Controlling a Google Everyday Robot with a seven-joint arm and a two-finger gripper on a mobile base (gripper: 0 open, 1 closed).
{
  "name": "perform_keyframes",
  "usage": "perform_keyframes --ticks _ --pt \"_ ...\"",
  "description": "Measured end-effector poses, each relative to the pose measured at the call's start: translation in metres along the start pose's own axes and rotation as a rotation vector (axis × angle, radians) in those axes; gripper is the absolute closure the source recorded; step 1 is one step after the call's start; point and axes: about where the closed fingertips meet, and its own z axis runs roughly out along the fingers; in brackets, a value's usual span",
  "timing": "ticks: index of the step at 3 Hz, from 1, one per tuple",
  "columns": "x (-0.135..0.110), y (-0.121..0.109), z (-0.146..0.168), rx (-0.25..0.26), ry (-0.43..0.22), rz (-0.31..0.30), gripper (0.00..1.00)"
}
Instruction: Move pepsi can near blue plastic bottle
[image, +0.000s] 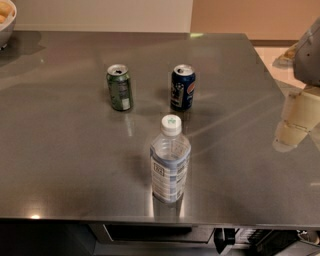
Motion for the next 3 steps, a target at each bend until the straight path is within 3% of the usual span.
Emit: perform_keyframes --ticks 1,3 --pt "-0.005 -0.010 0.004 0.007 -0.012 0.004 0.00" --pt "-0.041 -0.074 0.046 0.034 -0.097 0.037 0.00"
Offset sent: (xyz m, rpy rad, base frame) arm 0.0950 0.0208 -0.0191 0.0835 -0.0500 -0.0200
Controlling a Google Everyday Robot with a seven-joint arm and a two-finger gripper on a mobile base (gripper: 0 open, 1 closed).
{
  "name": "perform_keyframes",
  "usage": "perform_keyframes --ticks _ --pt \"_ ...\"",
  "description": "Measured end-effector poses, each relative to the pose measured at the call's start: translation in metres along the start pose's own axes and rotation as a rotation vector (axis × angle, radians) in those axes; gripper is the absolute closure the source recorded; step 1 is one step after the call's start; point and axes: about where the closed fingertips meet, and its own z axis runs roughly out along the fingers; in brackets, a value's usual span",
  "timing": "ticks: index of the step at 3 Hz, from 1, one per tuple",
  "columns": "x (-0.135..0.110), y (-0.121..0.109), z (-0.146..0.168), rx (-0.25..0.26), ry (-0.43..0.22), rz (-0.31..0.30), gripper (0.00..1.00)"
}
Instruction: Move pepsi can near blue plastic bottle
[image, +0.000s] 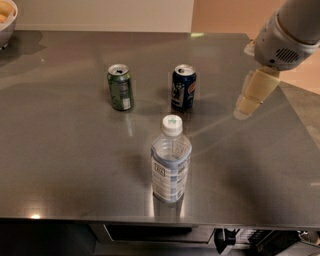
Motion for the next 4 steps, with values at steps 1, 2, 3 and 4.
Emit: perform_keyframes --ticks 1,2,3,4 --pt "-0.026 -0.028 0.024 0.001 -0.059 0.016 0.00" --pt "-0.052 -0.045 0.046 -0.023 -0.123 0.021 0.00" --pt "-0.072 -0.053 0.069 -0.071 -0.179 0.035 0.00" --pt "-0.086 -0.052 0.090 -0.113 -0.215 0.049 0.00"
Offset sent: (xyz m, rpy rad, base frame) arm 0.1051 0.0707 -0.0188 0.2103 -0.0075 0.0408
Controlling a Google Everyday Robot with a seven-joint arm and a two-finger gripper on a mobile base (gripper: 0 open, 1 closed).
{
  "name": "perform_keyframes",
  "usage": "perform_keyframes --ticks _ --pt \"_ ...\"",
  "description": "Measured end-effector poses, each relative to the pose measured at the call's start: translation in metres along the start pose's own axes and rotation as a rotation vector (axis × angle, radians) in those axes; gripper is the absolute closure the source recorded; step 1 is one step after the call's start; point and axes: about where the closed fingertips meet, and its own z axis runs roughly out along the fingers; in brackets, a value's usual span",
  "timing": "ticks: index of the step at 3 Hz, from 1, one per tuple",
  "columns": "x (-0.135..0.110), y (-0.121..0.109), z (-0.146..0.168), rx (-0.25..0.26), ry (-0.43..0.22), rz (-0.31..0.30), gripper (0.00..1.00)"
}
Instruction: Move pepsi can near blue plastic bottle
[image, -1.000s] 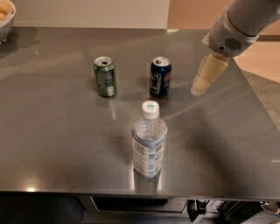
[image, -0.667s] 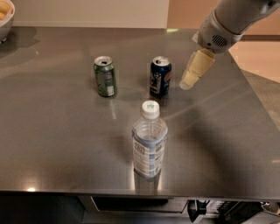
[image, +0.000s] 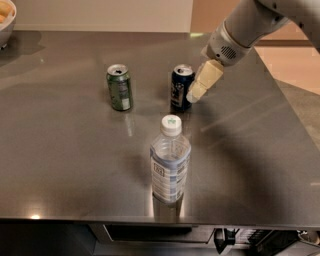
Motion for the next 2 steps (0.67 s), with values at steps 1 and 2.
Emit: perform_keyframes --ticks 1,2 --pt "-0.0040 -0.0028 0.0177 -0.023 -0.021 0.020 0.00" --pt "-0.0089 -0.0009 0.0274 -0.050 -0.045 0.024 0.00"
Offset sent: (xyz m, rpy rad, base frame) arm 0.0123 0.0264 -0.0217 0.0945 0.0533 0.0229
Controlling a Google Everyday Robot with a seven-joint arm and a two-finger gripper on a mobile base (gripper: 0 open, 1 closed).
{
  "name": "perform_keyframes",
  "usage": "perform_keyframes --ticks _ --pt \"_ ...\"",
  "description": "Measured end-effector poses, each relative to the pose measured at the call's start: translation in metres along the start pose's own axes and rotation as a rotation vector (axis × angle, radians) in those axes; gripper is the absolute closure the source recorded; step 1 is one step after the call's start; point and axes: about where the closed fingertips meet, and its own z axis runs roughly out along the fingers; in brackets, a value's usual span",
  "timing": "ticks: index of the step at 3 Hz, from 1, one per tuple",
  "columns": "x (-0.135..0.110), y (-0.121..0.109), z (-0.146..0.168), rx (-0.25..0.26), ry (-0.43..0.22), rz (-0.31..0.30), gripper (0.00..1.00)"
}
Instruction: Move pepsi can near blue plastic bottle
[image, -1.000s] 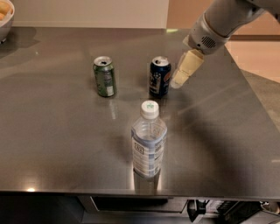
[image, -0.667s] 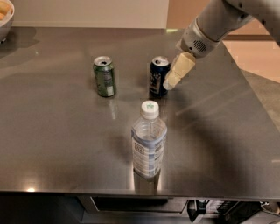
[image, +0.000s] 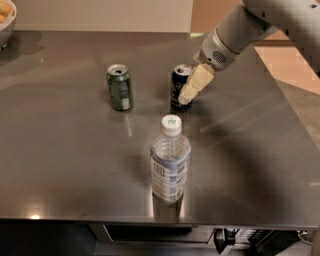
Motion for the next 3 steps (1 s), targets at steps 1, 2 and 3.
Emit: perform_keyframes --ticks 1,2,3 --pt "-0.0059 0.0041 0.0056 -0.022 -0.024 -0.005 0.19" --pt "-0.0086 0.0052 0.0080 -0.034 -0.045 -0.011 0.42" --pt "-0.0067 0.0081 0.0045 -0.049 -0.061 -0.018 0.65"
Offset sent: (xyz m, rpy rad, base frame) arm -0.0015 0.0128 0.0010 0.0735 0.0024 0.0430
